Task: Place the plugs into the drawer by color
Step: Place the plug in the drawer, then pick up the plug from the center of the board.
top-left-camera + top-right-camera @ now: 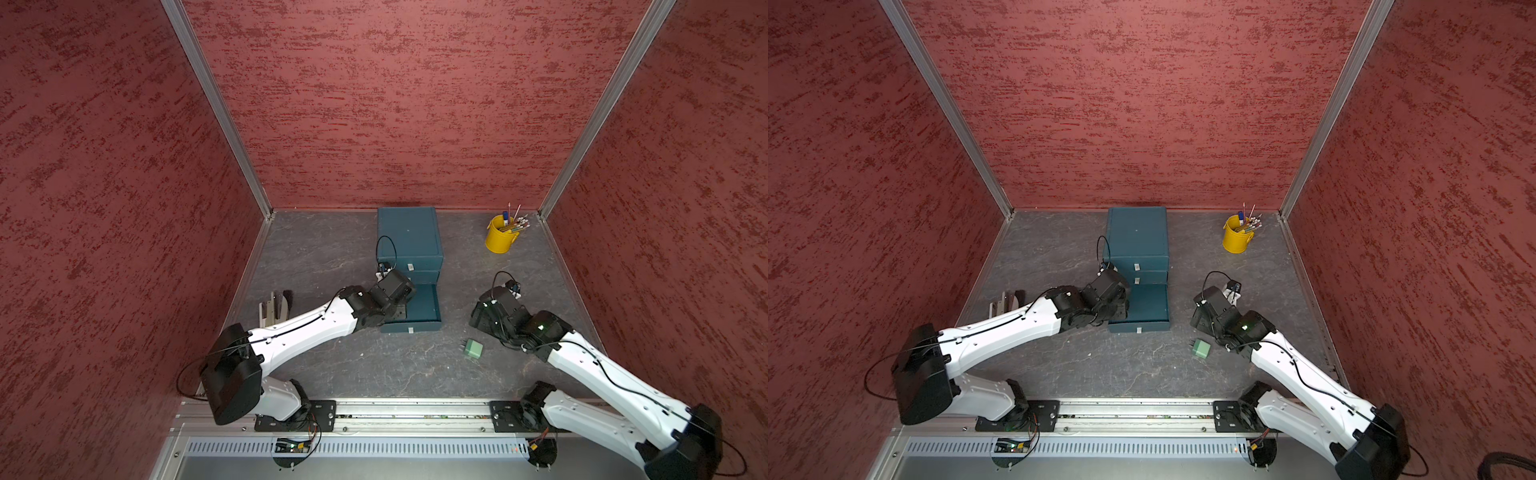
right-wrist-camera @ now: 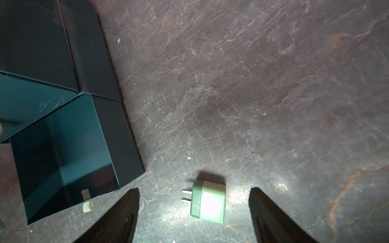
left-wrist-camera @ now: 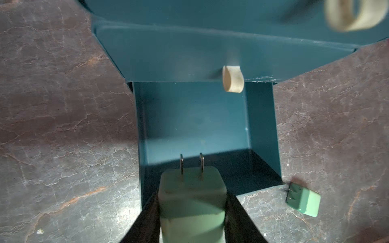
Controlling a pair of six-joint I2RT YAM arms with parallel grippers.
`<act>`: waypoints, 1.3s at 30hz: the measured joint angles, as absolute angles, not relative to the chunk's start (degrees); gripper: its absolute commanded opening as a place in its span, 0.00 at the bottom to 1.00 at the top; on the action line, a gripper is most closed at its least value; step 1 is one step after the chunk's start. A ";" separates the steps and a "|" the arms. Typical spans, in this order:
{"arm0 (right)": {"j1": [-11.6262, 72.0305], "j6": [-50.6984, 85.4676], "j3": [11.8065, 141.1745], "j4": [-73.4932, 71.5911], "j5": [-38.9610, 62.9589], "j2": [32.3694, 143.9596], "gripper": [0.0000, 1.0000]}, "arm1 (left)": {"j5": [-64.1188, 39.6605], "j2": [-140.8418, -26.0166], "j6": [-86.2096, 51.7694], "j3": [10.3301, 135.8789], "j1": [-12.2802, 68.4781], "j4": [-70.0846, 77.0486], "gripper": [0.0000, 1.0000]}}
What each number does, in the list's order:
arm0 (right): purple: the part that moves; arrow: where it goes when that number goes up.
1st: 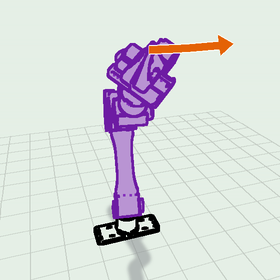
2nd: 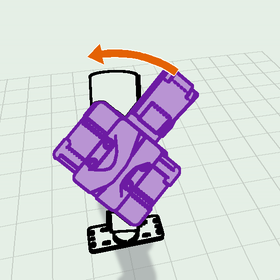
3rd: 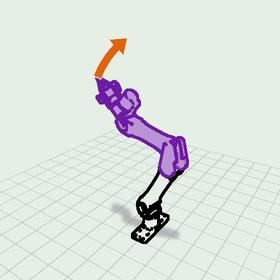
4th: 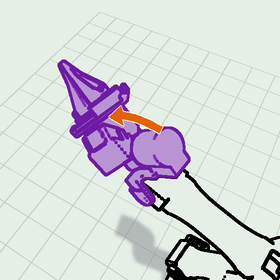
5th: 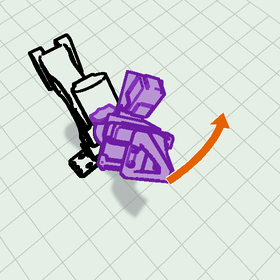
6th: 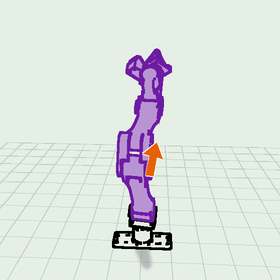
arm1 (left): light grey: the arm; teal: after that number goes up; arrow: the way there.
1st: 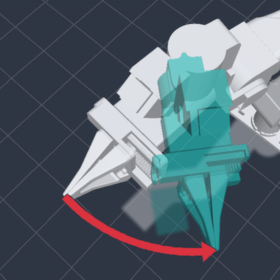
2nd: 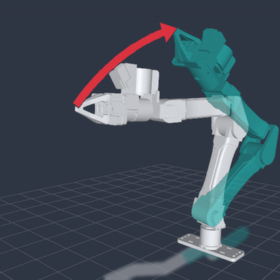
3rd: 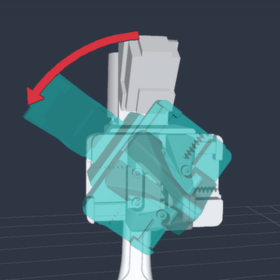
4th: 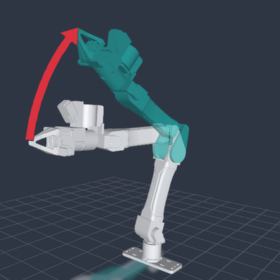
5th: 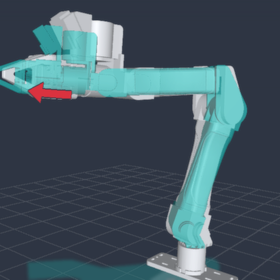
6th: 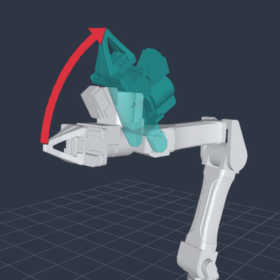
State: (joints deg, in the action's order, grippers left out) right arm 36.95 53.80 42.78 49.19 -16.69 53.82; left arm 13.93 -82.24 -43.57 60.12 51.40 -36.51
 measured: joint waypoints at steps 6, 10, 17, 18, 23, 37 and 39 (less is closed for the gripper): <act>36.49 53.80 42.72 49.28 -16.64 53.21 0.85 | 14.02 -83.94 -42.74 60.12 51.05 -34.89 0.00; 36.47 53.78 42.68 49.36 -16.45 53.01 0.85 | 14.02 -84.34 -42.35 60.12 50.74 -33.43 0.18; 36.42 53.78 42.68 49.98 -16.38 52.23 0.86 | 14.13 -84.34 -42.11 60.10 50.74 -30.79 0.66; 36.40 53.78 42.68 50.04 -16.29 51.83 0.86 | 14.20 -84.34 -41.95 60.10 50.74 -30.52 0.68; 36.38 53.78 42.57 50.24 -16.05 50.83 0.87 | 14.50 -84.29 -41.63 60.10 50.81 -30.39 0.73; 36.36 53.54 40.84 50.83 -15.16 50.59 0.92 | 18.13 -71.81 -36.69 65.95 50.72 -36.38 0.74; 36.36 53.34 40.84 50.81 -14.92 50.59 0.92 | 18.63 -69.69 -34.30 68.95 50.19 -36.93 0.75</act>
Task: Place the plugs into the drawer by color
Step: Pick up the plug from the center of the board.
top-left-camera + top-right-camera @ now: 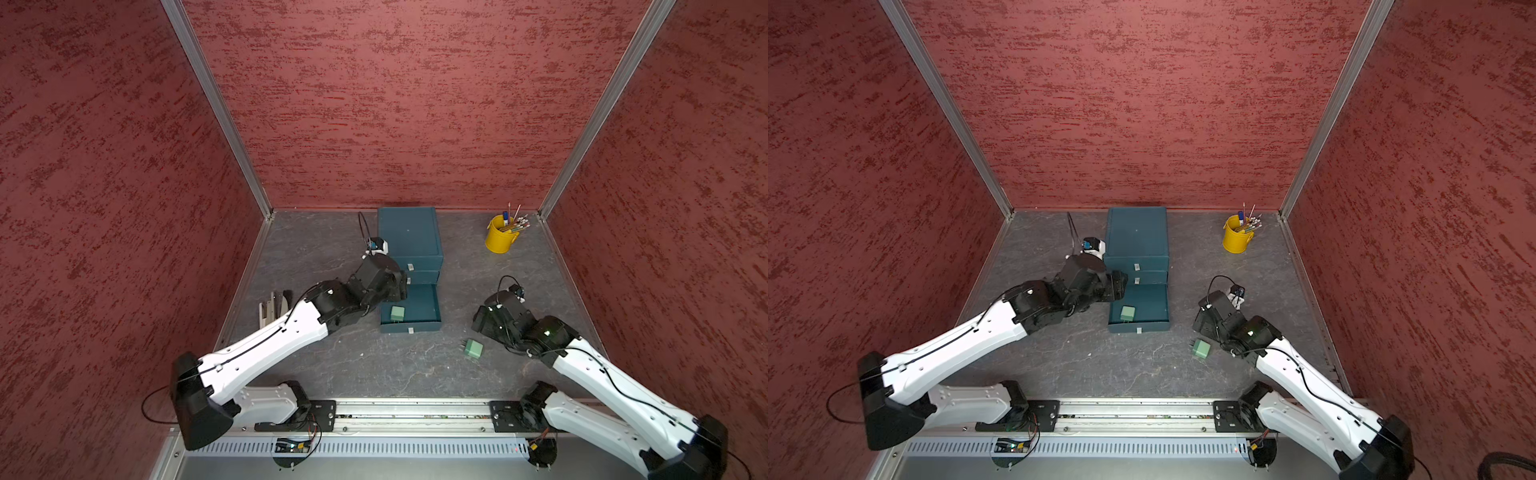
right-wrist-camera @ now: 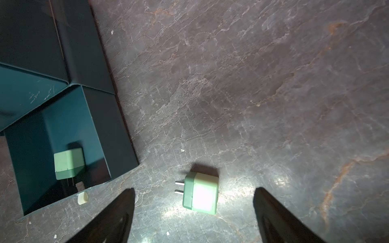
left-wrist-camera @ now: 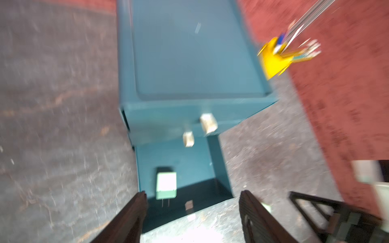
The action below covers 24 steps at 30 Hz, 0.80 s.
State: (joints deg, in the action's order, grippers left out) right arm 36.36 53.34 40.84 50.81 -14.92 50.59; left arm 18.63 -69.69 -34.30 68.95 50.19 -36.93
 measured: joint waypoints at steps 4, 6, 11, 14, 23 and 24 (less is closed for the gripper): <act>36.36 52.95 40.84 50.54 -13.98 50.57 0.92 | 18.31 -67.48 -29.69 75.59 44.62 -38.09 0.76; 36.36 52.88 40.84 50.37 -13.34 50.48 0.92 | 17.04 -67.70 -27.92 78.43 40.01 -38.59 0.76; 36.34 52.29 40.80 50.15 -12.25 48.95 0.92 | 13.82 -71.48 -23.92 85.01 30.11 -40.23 0.78; 36.32 52.07 40.21 49.60 -11.66 47.44 0.92 | 10.35 -75.13 -22.46 87.70 26.41 -40.51 0.79; 36.27 51.44 37.65 48.12 -10.00 47.20 0.92 | 2.50 -83.74 -22.04 87.74 22.35 -39.38 0.78; 36.27 51.33 37.54 48.10 -9.91 47.37 0.92 | 1.67 -84.23 -22.04 87.64 22.35 -38.98 0.79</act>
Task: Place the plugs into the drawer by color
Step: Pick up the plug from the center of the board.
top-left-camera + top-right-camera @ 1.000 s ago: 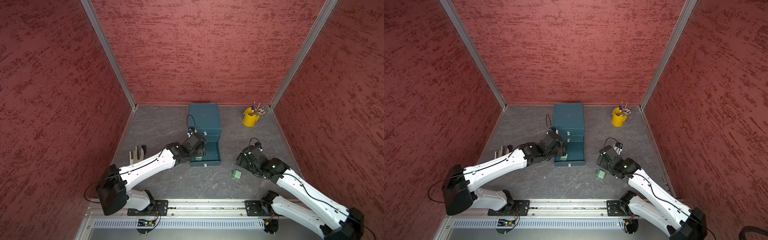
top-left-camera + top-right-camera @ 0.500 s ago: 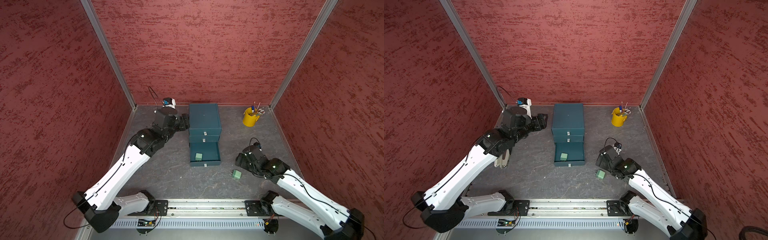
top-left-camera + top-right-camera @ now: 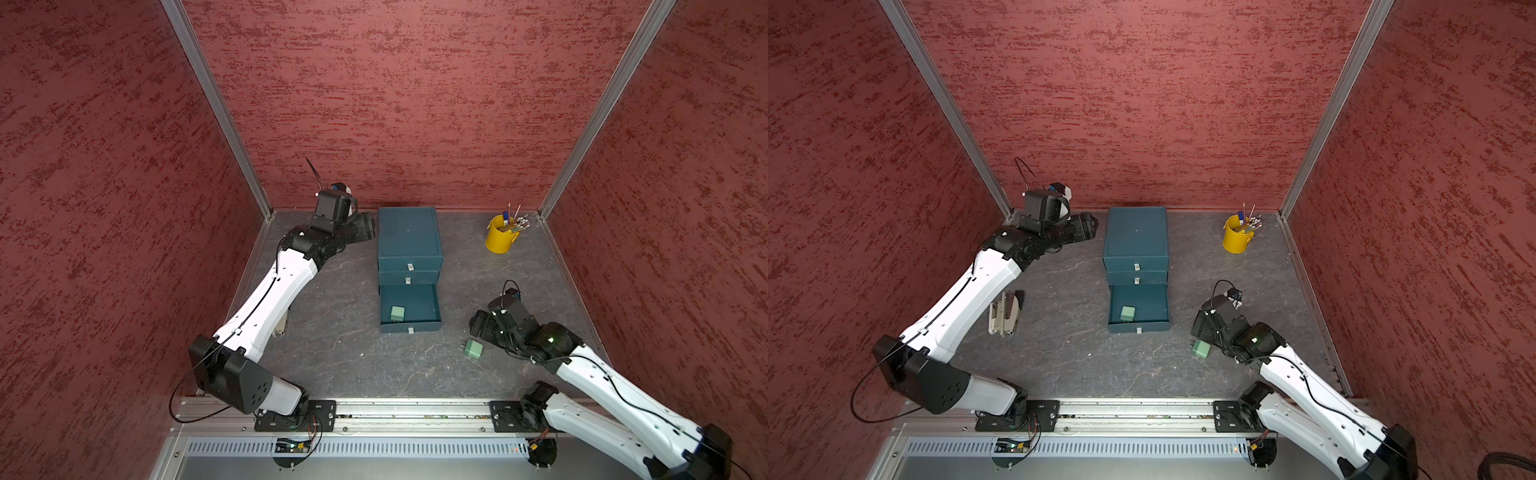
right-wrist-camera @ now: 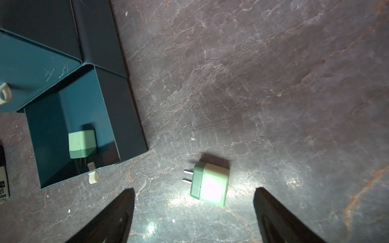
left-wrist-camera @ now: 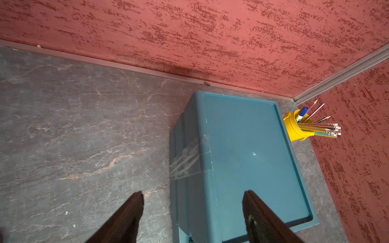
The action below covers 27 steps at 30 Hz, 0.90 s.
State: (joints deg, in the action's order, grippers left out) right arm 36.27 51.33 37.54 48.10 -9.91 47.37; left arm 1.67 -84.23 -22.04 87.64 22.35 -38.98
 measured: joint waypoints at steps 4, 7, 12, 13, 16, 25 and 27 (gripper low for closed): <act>36.27 50.50 37.82 47.68 -9.69 49.12 0.92 | -0.40 -85.10 -22.02 87.50 22.33 -37.60 0.78; 36.27 50.09 37.87 47.31 -9.65 49.76 0.92 | -2.04 -86.61 -22.09 87.79 22.33 -36.69 0.76; 36.27 50.09 37.87 47.07 -9.50 49.95 0.92 | -4.45 -90.63 -22.39 87.02 22.48 -36.12 0.72; 36.27 50.09 37.87 46.94 -9.39 50.06 0.92 | -4.71 -90.89 -22.48 86.15 22.52 -35.94 0.71; 36.27 50.04 37.87 46.83 -9.17 51.00 0.92 | -5.26 -90.98 -22.70 83.09 22.63 -35.86 0.69; 36.27 50.63 38.13 48.38 -9.10 53.19 0.89 | -5.91 -90.80 -23.33 79.77 23.44 -30.87 0.65; 36.27 50.89 38.06 48.42 -9.04 53.21 0.88 | -5.96 -90.78 -23.35 79.46 23.51 -30.17 0.65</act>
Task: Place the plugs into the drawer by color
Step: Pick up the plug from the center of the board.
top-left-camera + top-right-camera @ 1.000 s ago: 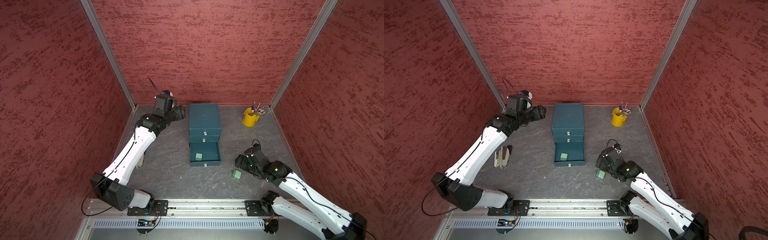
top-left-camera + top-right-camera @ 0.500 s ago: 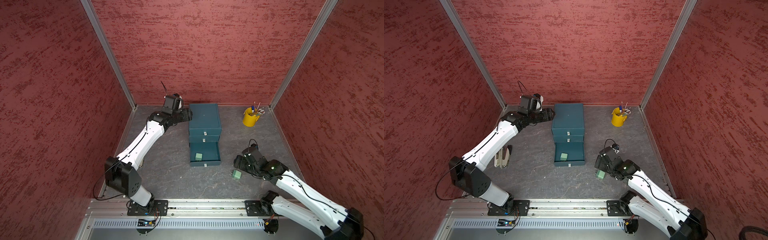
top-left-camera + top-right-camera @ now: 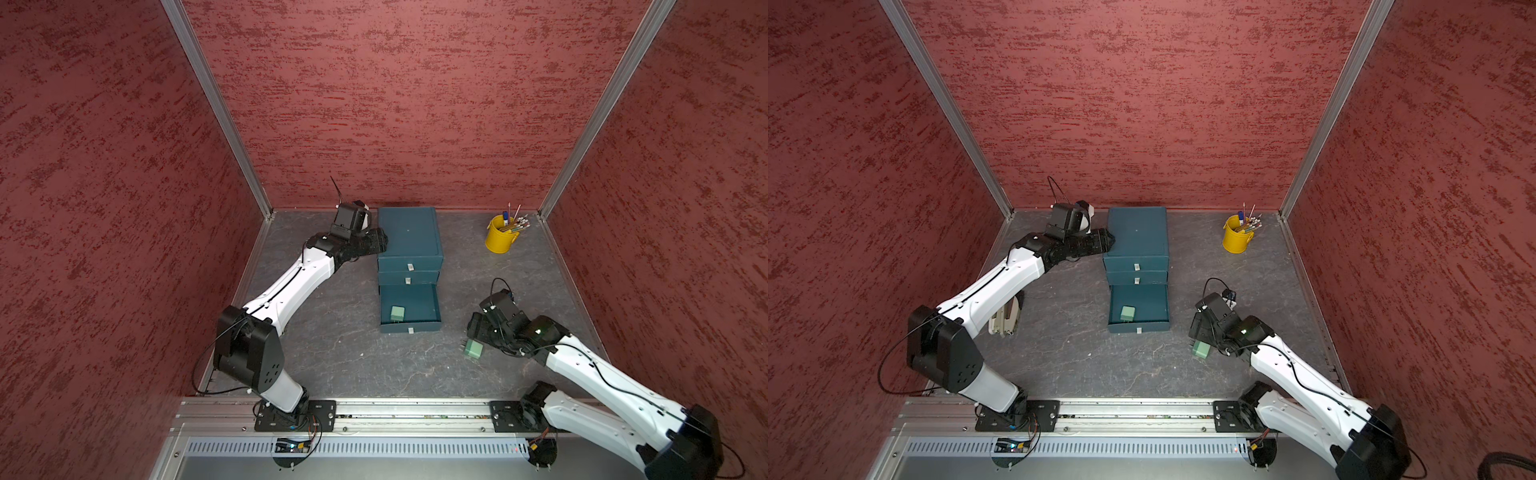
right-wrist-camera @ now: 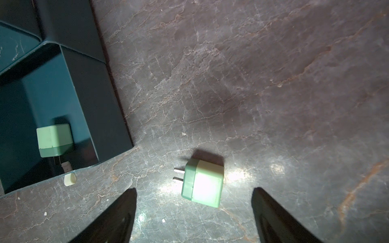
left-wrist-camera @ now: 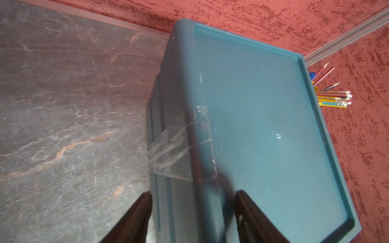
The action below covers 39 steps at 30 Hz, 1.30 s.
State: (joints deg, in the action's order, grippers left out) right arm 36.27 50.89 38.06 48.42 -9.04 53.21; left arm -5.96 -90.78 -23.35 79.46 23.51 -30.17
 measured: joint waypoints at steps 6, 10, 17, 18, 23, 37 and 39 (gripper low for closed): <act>36.27 51.48 38.06 49.23 -8.88 54.33 0.87 | -5.96 -90.61 -23.51 78.41 23.75 -28.38 0.64; 36.27 51.86 37.87 49.17 -8.49 55.88 0.87 | -5.93 -90.24 -23.49 77.80 23.81 -27.79 0.67; 36.27 52.62 37.52 49.04 -7.68 56.14 0.86 | -5.96 -90.21 -23.44 77.78 23.90 -27.92 0.67; 36.29 52.77 37.43 48.90 -7.64 56.16 0.86 | -5.93 -90.21 -23.44 77.78 23.97 -27.94 0.66; 36.32 53.69 36.16 48.64 -7.07 57.30 0.80 | -5.93 -90.21 -23.44 77.78 24.12 -28.01 0.66; 37.89 55.07 34.52 44.64 -4.36 64.88 0.75 | -5.80 -90.06 -23.05 77.80 24.12 -28.16 0.65; 37.91 55.09 34.30 43.75 -4.08 65.69 0.73 | -5.80 -90.04 -22.94 77.80 24.12 -28.18 0.64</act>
